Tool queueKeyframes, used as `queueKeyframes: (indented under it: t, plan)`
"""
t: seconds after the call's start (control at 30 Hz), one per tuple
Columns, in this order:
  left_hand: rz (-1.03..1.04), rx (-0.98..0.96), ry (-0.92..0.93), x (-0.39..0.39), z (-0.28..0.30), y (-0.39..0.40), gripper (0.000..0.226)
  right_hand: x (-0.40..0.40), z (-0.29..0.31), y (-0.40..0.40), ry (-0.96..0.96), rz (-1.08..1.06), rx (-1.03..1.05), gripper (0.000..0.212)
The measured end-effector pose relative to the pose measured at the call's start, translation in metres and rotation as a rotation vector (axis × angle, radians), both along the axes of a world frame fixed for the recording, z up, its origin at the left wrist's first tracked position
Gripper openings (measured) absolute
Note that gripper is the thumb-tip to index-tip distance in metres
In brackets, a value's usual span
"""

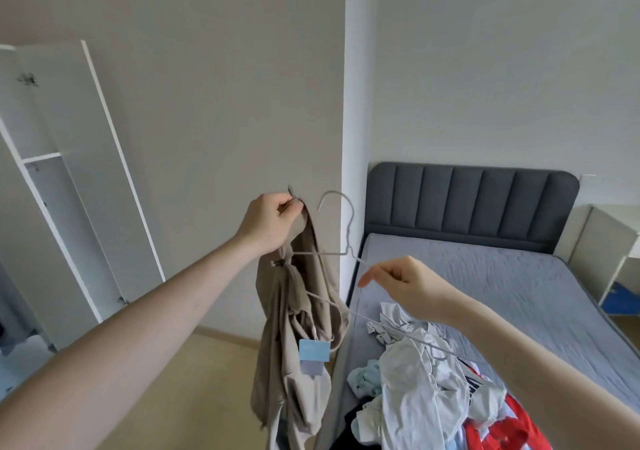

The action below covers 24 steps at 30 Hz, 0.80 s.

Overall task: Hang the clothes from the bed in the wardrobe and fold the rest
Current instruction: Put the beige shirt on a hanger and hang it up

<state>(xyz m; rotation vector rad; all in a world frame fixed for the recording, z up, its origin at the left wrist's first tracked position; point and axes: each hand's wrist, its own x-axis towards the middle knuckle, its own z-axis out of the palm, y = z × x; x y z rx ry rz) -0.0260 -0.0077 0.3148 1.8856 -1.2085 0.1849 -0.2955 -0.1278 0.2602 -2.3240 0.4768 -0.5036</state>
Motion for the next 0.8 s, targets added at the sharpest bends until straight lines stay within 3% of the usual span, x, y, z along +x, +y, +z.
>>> queueKeyframes:
  t: [0.1, 0.2, 0.27, 0.43, 0.5, 0.6, 0.73, 0.8]
  plan:
    - [-0.189, -0.096, 0.194, -0.020, 0.011, -0.003, 0.041, 0.016, -0.006, 0.007, -0.069, 0.012, 0.053, 0.039]
    - [-0.448, -0.104, 0.444, -0.035, 0.015, 0.002, 0.030, 0.020, -0.015, 0.008, -0.263, -0.007, 0.244, 0.041]
    - [-0.512, 0.020, 0.299, -0.040, 0.016, 0.008, 0.032, 0.018, -0.021, 0.008, -0.383, -0.020, 0.360, 0.045]
    - [-0.350, 0.230, -0.394, -0.051, 0.016, 0.012, 0.026, 0.011, -0.030, 0.007, -0.511, -0.021, 0.427, 0.049]
    - [-0.403, 0.282, -0.430, -0.051, 0.025, 0.015, 0.027, 0.008, -0.030, 0.007, -0.539, -0.010, 0.430, 0.051]
    - [-0.535, 0.321, -0.302, -0.042, 0.041, 0.015, 0.015, 0.002, -0.027, 0.006, -0.592, -0.006, 0.424, 0.056]
    - [-0.408, 0.266, -0.640, -0.031, 0.059, 0.001, 0.013, -0.004, -0.021, 0.009, -0.604, -0.080, 0.288, 0.049]
    - [-0.385, 0.308, -0.716, -0.027, 0.065, -0.007, 0.020, -0.006, -0.017, 0.010, -0.588, -0.162, 0.196, 0.044]
